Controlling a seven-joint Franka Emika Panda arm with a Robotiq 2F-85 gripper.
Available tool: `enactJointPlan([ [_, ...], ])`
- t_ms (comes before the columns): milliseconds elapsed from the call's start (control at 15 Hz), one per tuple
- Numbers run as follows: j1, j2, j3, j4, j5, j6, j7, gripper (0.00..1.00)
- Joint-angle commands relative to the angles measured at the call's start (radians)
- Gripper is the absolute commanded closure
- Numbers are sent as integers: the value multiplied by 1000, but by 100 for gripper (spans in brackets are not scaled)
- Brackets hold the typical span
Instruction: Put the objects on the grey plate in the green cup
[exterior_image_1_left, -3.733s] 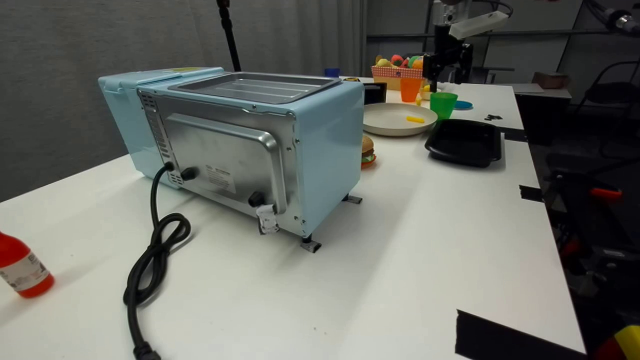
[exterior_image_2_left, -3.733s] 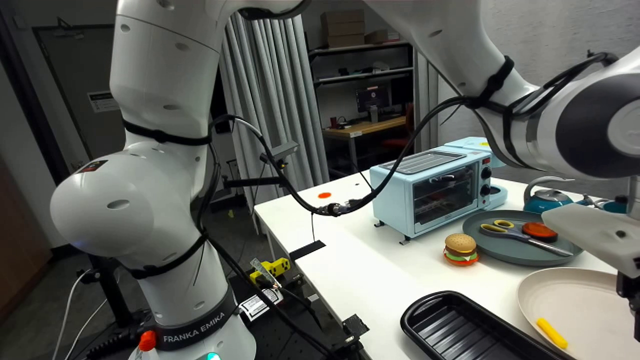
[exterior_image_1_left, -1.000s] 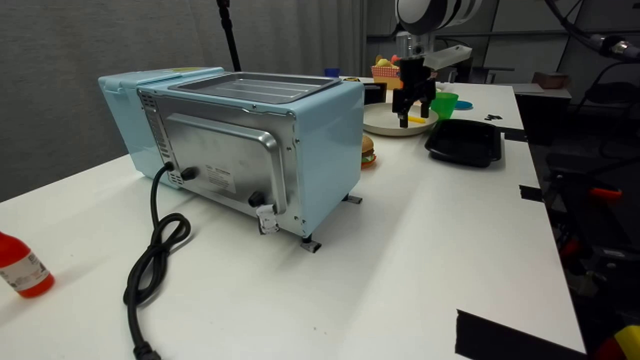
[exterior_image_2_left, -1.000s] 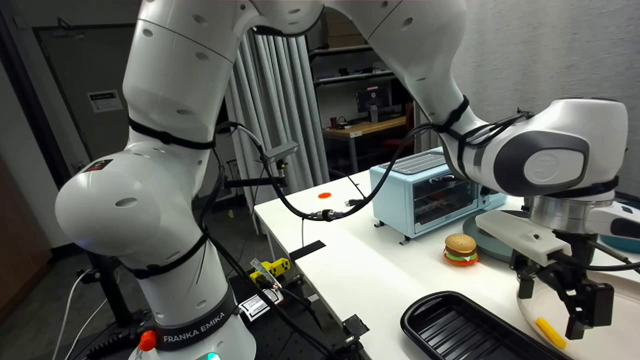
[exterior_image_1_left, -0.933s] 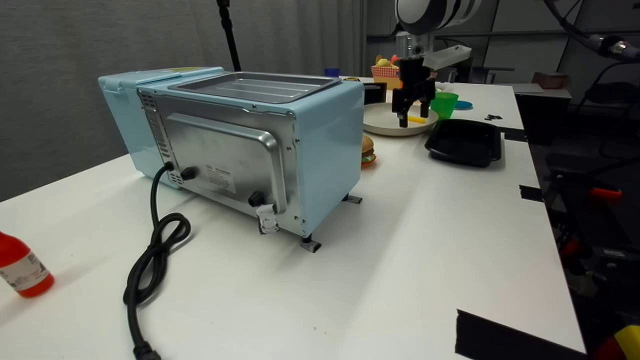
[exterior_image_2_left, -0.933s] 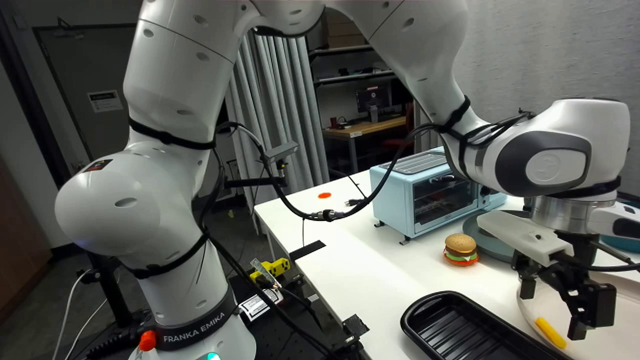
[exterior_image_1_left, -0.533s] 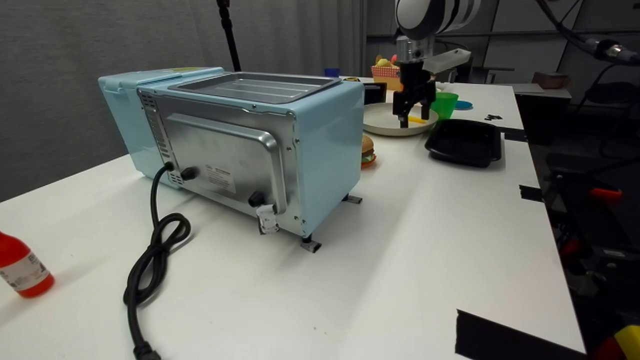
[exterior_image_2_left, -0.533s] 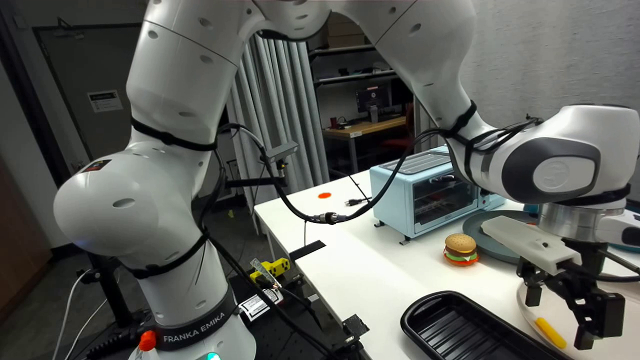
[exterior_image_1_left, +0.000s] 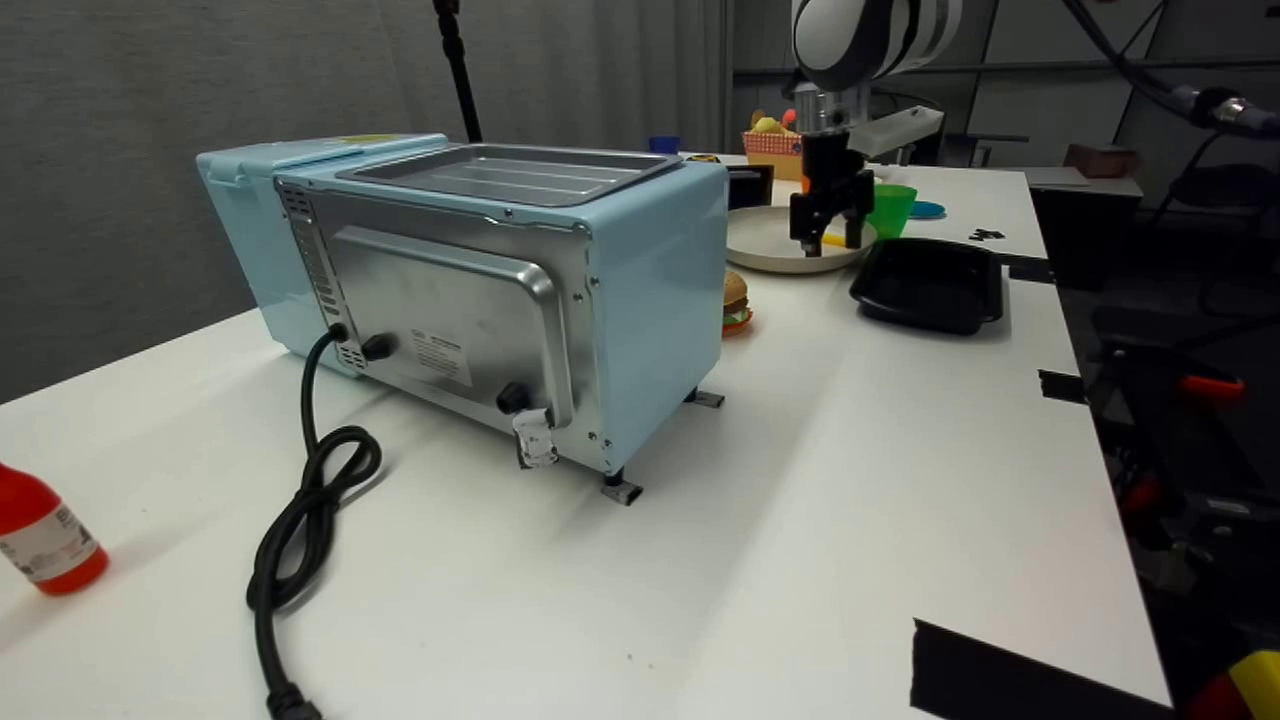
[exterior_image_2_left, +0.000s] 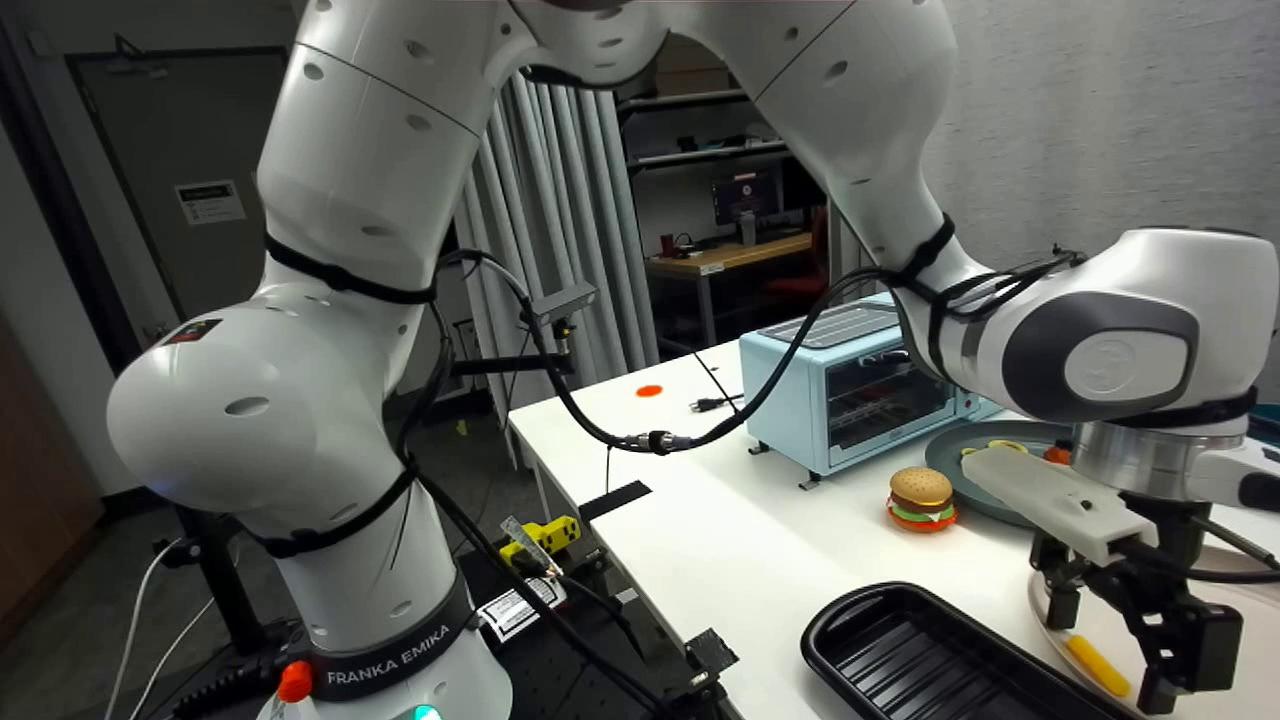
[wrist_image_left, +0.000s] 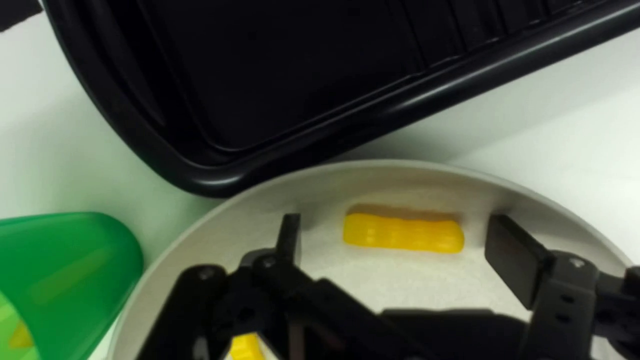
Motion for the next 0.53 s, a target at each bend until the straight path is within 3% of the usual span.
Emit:
enactJointPlan([
  [0, -15, 9, 10, 16, 15, -19, -21, 32],
  [267, -14, 7, 10, 17, 14, -19, -20, 63],
  [467, -14, -1, 8, 20, 14, -21, -18, 66],
])
